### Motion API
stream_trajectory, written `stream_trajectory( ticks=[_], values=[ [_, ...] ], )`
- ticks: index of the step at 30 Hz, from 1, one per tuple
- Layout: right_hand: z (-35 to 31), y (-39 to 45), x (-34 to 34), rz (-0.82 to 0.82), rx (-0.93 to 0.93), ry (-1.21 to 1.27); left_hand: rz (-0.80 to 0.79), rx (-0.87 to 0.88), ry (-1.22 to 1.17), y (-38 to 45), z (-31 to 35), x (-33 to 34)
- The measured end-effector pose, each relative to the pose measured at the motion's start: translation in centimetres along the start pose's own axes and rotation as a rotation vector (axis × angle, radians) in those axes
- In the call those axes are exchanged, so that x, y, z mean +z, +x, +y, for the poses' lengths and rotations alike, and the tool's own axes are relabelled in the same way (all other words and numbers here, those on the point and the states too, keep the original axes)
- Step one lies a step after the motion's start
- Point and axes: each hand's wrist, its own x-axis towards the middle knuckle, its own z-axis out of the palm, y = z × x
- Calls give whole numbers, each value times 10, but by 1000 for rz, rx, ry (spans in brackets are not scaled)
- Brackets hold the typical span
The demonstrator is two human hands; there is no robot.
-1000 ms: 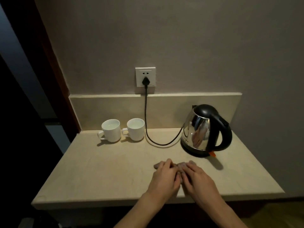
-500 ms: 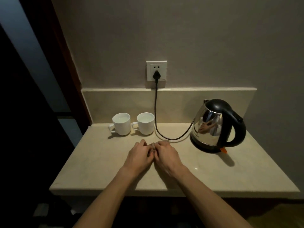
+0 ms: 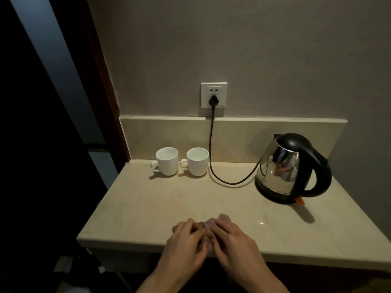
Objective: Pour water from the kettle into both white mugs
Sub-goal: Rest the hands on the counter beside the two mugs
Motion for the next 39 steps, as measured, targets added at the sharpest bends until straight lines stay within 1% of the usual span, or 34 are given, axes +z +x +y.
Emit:
stream_trajectory(
  ticks=[4, 7, 12, 16, 19, 24, 27, 30, 33, 35, 37, 39],
  values=[
    [37, -25, -27, 46, 158, -31, -36, 48, -20, 25, 47, 29],
    [64, -21, -42, 49, 258, -75, -71, 56, 9, 55, 75, 42],
    [89, 18, -43, 31, 327, -137, -58, 48, 24, 104, 81, 48],
    [88, 60, -30, -7, 277, -130, -52, 15, 81, 131, 53, 39],
    [65, 93, -11, -40, 219, -98, -29, -51, 112, 134, 17, 22],
    [-2, 130, 29, -101, 85, -62, 23, -174, 85, 100, -46, -25],
    [-37, 130, 41, -134, 21, -55, 39, -196, 96, 68, -71, -45],
    [-46, 112, 42, -147, -39, -42, 48, -192, 88, 40, -74, -48],
    [-36, 87, 36, -120, -56, -37, 101, -145, 65, 23, -63, -36],
    [-22, 71, 29, -108, -64, -48, 103, -102, 35, 20, -51, -23],
    [-2, 57, 17, -86, -29, -55, 99, -47, 4, 26, -33, -10],
    [22, 45, 4, -49, 45, -71, 91, 4, -26, 41, -11, 5]
  ],
)
